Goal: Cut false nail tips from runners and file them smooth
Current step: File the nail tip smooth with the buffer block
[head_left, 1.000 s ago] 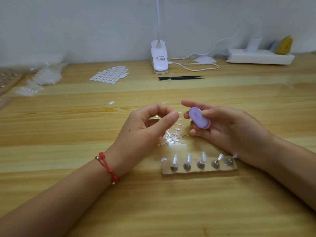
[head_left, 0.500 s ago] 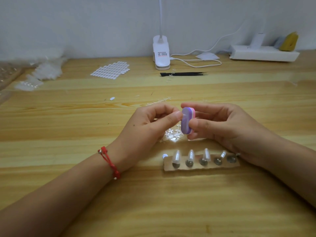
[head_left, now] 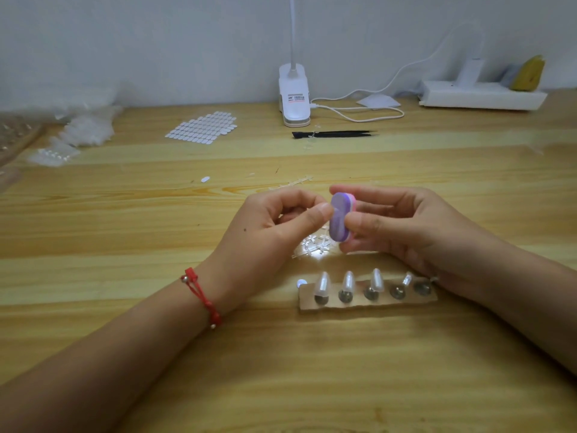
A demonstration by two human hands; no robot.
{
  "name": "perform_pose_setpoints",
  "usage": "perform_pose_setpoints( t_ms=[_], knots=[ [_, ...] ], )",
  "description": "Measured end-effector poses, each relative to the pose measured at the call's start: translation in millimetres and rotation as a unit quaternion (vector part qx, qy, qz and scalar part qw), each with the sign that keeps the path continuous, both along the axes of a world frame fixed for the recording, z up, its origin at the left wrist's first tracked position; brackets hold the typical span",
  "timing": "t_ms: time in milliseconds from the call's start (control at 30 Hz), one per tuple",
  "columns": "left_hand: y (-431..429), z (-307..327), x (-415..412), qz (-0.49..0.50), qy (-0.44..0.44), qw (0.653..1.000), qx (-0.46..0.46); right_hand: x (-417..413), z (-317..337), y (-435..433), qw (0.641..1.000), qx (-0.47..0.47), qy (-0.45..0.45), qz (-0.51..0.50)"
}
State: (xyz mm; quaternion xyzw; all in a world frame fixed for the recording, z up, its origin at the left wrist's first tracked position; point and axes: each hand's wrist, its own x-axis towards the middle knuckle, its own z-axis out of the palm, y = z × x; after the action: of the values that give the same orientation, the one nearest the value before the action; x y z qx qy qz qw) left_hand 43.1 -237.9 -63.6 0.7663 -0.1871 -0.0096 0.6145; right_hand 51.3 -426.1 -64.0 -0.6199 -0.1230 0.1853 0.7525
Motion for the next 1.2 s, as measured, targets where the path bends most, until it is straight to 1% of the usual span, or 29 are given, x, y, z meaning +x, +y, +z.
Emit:
perform_pose_setpoints(
  t_ms=[100,167,233,333,433,467,567,633,700,800,833,933,1067,1200],
  knots=[
    [-1.2,-1.2,-0.6,0.002,-0.005,1.000,0.000,1.7,0.0,-2.1,0.999,0.037,0.011,-0.013],
    [-0.3,-1.6,-0.5,0.029,-0.014,0.999,-0.019,0.5,-0.2,-1.6,1.000,0.006,-0.003,0.008],
    [-0.1,-1.9,0.1,0.030,-0.018,0.999,-0.007,-0.1,-1.2,-0.5,1.000,-0.011,-0.015,0.010],
    [-1.5,-2.7,-0.2,0.009,-0.012,1.000,0.007,1.9,-2.7,-1.5,0.999,0.038,0.003,-0.027],
    [-1.0,-1.3,-1.5,0.013,-0.019,1.000,-0.012,0.8,-2.0,-1.1,1.000,0.000,-0.007,0.008],
    [-1.0,-1.1,-1.7,0.012,-0.020,1.000,-0.011,1.2,-1.6,-1.0,1.000,0.002,-0.007,0.012],
    [-1.4,-2.5,-0.9,0.020,-0.015,1.000,-0.013,3.9,-1.6,-3.0,0.999,0.046,0.007,-0.011],
    [-1.2,-2.8,-0.1,0.041,-0.015,0.999,-0.025,2.9,-2.3,-3.0,1.000,0.016,-0.006,0.006],
    [-0.8,-2.4,0.0,0.041,-0.013,0.999,-0.022,1.6,-2.3,-1.6,0.999,-0.014,-0.019,0.021],
    [-1.9,-2.6,-1.2,0.014,-0.012,1.000,0.000,3.0,-2.5,-2.7,0.999,0.038,0.001,-0.015],
    [-2.1,-2.5,-1.4,0.016,-0.016,1.000,-0.005,2.9,-2.6,-2.8,0.999,0.037,0.000,-0.016],
    [-1.1,-1.9,-1.4,0.040,-0.042,0.998,-0.021,0.9,-2.2,-0.5,1.000,-0.013,-0.023,0.015],
    [-1.9,-3.3,-1.8,0.032,-0.062,0.998,-0.007,2.2,-2.5,-2.0,1.000,0.011,-0.014,0.003],
    [-1.3,-2.3,-0.2,0.047,-0.049,0.997,-0.020,0.8,-2.3,-1.1,0.999,-0.017,-0.025,0.023]
  ],
)
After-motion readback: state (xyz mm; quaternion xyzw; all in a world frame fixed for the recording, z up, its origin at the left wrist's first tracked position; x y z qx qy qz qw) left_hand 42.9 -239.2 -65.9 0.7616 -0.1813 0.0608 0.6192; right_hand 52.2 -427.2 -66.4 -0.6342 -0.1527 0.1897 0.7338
